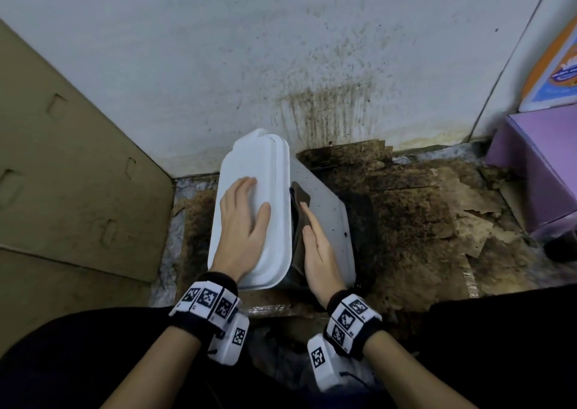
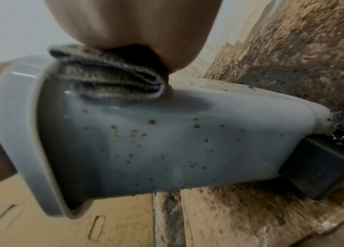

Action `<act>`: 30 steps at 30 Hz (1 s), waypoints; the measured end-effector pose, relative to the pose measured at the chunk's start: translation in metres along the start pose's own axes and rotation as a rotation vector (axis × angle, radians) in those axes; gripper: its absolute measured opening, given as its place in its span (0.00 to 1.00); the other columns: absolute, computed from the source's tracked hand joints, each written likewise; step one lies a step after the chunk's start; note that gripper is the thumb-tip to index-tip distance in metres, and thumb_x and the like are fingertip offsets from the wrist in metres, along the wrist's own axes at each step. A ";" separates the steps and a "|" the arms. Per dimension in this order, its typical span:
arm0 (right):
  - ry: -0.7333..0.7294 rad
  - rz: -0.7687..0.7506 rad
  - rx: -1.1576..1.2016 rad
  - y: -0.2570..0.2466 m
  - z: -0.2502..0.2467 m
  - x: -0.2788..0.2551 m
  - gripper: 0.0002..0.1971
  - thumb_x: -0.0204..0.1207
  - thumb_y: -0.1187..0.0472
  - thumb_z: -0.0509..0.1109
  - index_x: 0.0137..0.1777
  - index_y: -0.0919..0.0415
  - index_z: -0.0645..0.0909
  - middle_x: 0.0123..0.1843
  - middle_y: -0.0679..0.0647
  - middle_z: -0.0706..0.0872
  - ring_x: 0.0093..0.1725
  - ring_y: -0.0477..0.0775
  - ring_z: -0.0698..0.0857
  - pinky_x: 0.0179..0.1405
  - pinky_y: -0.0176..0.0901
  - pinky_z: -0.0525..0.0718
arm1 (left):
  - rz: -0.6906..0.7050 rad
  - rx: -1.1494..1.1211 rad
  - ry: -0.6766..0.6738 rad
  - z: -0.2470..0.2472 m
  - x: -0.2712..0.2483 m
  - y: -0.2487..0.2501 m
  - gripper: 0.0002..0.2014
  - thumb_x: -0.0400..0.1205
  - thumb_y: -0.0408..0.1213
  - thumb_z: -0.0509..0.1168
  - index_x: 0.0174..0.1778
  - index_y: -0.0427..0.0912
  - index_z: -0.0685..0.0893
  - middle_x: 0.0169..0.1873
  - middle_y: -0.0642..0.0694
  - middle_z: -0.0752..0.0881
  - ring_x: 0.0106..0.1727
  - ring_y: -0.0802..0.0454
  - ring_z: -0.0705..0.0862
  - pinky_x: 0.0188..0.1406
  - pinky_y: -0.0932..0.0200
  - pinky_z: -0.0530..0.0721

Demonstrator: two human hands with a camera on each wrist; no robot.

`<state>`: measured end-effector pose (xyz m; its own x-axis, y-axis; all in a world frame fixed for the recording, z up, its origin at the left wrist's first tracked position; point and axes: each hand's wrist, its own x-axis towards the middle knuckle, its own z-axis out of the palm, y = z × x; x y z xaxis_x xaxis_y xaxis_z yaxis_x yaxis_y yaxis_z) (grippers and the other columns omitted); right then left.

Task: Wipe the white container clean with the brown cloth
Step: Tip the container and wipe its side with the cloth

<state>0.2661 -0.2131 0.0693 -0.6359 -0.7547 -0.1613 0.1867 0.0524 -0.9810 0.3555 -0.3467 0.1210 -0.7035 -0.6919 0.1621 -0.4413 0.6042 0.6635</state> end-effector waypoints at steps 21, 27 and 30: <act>-0.039 -0.119 -0.399 0.063 0.007 0.016 0.26 0.93 0.49 0.43 0.90 0.45 0.46 0.91 0.38 0.43 0.88 0.34 0.41 0.88 0.42 0.42 | -0.094 -0.043 -0.031 -0.013 -0.001 -0.025 0.30 0.90 0.51 0.56 0.87 0.46 0.59 0.87 0.52 0.60 0.88 0.58 0.56 0.88 0.56 0.53; 0.035 0.068 -0.451 0.123 -0.030 0.027 0.25 0.90 0.46 0.39 0.85 0.35 0.37 0.89 0.41 0.36 0.88 0.38 0.38 0.89 0.56 0.43 | -0.111 -0.096 -0.005 -0.016 0.001 -0.030 0.29 0.89 0.48 0.60 0.86 0.46 0.63 0.84 0.51 0.64 0.86 0.56 0.61 0.88 0.46 0.60; 0.042 0.080 -0.424 0.125 -0.030 0.028 0.25 0.91 0.48 0.40 0.86 0.38 0.39 0.90 0.42 0.37 0.89 0.41 0.38 0.90 0.55 0.42 | -0.106 -0.083 -0.011 -0.015 0.001 -0.030 0.29 0.89 0.47 0.60 0.86 0.46 0.62 0.85 0.51 0.64 0.86 0.56 0.61 0.88 0.45 0.60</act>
<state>0.2496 -0.2082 -0.0611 -0.6636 -0.7103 -0.2347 -0.0814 0.3804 -0.9212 0.3771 -0.3714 0.1121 -0.6618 -0.7454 0.0806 -0.4656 0.4929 0.7350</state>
